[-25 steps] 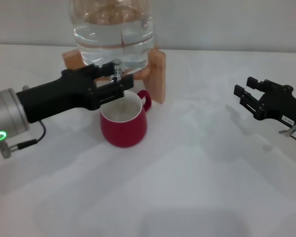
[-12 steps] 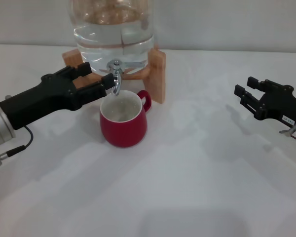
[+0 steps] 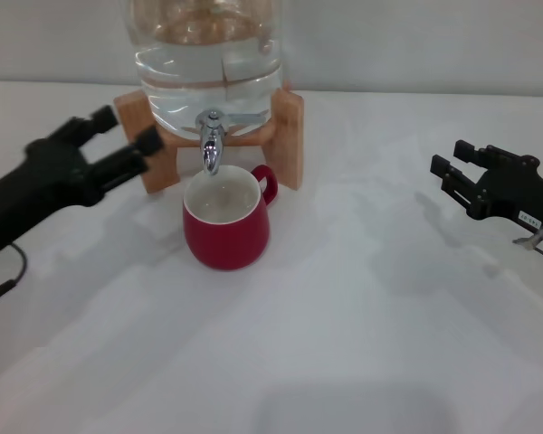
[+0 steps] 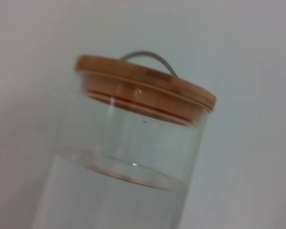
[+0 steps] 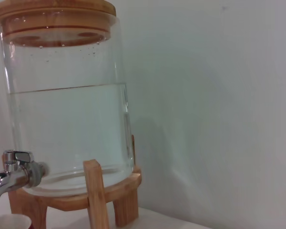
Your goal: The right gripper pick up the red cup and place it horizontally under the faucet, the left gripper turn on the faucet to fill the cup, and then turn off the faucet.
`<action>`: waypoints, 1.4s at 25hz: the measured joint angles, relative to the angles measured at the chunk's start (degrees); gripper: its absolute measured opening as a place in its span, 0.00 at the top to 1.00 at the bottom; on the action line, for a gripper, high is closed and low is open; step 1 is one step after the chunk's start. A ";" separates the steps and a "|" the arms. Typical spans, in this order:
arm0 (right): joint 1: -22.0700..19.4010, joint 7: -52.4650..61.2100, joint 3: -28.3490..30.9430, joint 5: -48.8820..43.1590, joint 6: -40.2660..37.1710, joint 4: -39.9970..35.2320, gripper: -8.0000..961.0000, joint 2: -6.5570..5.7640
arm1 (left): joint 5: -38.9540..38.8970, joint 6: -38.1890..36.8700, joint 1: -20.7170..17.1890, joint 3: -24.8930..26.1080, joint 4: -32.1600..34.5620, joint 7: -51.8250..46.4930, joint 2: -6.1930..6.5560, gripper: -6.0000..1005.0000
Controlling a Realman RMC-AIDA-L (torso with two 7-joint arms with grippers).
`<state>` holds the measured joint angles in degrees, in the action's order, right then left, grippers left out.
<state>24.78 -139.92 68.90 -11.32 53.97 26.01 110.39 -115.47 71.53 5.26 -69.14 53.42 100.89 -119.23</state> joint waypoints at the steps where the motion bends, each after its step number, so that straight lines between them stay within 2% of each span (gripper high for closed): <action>1: 0.00 0.00 0.00 0.00 0.00 0.00 0.59 0.00 | -0.69 0.88 0.05 1.15 -1.26 0.72 -0.03 0.11; 6: 0.03 0.00 0.00 -0.02 0.00 0.00 0.59 0.03 | -4.01 5.99 1.82 8.82 -9.71 2.08 0.06 0.11; 8: 0.04 0.00 0.00 -0.02 -0.01 0.00 0.59 0.07 | -4.10 7.00 2.42 10.44 -11.74 2.58 0.14 0.11; 24: 0.00 0.00 -0.24 -0.04 0.61 0.00 0.59 0.43 | -2.86 2.11 7.17 13.05 -21.03 4.36 0.19 0.11; 29: 0.00 0.00 -0.20 -0.10 0.94 0.00 0.59 0.44 | -4.29 2.07 7.53 14.05 -24.32 8.31 0.08 0.11; 35: 0.00 0.00 -0.35 -0.12 0.97 0.00 0.58 0.34 | -4.07 2.75 7.63 13.83 -24.42 7.77 0.21 0.11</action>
<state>24.78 -139.92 68.55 -11.43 54.94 26.01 110.73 -119.54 74.28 12.89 -55.31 29.00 108.66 -119.02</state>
